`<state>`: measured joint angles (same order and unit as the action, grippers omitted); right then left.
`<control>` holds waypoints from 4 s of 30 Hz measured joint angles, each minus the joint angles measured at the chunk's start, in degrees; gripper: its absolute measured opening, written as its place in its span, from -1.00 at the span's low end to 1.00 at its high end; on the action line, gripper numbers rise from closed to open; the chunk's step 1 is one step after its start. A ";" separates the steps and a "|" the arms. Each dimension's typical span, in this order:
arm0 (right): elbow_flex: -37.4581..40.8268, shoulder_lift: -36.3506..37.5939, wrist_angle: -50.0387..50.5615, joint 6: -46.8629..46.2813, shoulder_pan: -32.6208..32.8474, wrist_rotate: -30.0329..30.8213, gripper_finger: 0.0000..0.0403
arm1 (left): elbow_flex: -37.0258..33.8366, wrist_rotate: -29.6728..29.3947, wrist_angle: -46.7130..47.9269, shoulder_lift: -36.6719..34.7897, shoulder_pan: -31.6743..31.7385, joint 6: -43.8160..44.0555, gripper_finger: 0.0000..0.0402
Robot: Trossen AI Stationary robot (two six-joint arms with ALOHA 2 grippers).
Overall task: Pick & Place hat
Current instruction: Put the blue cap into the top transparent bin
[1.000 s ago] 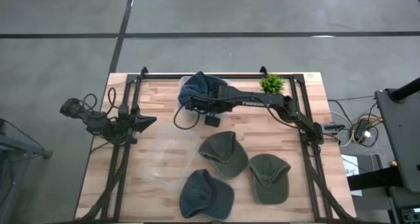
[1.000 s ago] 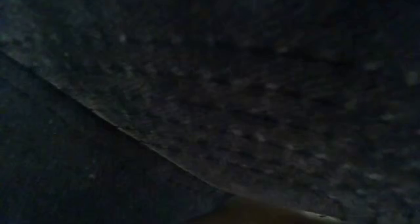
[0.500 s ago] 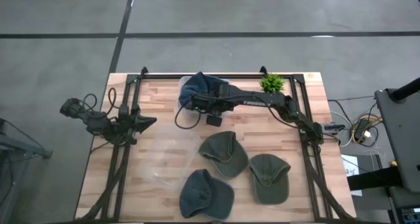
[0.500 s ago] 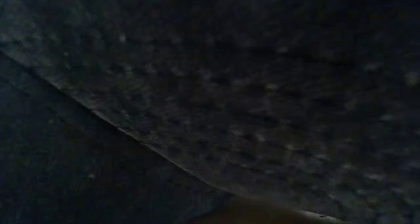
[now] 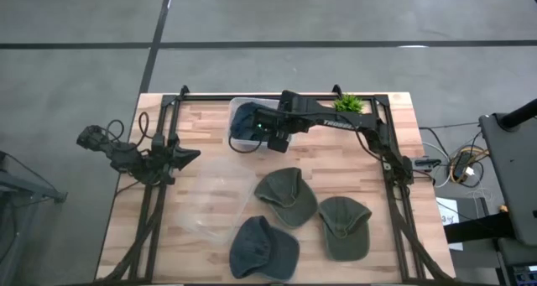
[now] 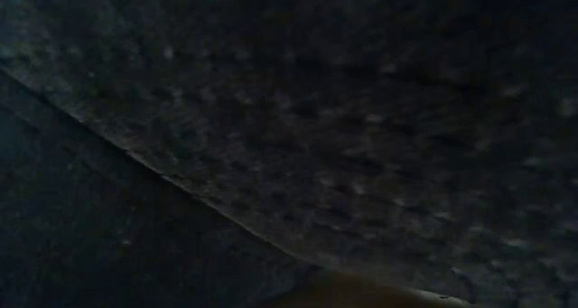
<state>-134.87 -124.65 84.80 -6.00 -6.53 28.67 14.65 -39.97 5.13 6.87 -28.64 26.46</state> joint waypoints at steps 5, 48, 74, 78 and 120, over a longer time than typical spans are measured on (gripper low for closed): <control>-0.01 -0.01 -4.71 1.84 -0.10 -0.23 -0.05 | 0.01 0.04 0.04 -0.01 0.00 0.39 -0.99; 60.11 59.98 -19.51 -27.11 23.83 -7.71 -0.05 | 0.01 -0.03 -4.60 -0.02 0.02 0.15 -0.99; 103.27 85.67 -64.60 -37.10 24.79 -9.79 -0.05 | 42.19 6.06 18.85 39.59 0.00 2.04 -0.99; 103.27 85.65 -64.60 -36.72 24.79 -9.77 -0.05 | 50.58 10.63 26.76 48.22 0.00 8.89 -0.99; 69.91 48.72 -50.68 -16.02 32.83 -27.67 -0.05 | 57.44 -25.20 42.98 59.48 -31.88 36.33 -0.99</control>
<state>-64.96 -75.93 34.11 -22.02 26.30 0.99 72.09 -65.17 48.12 66.35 -60.52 62.79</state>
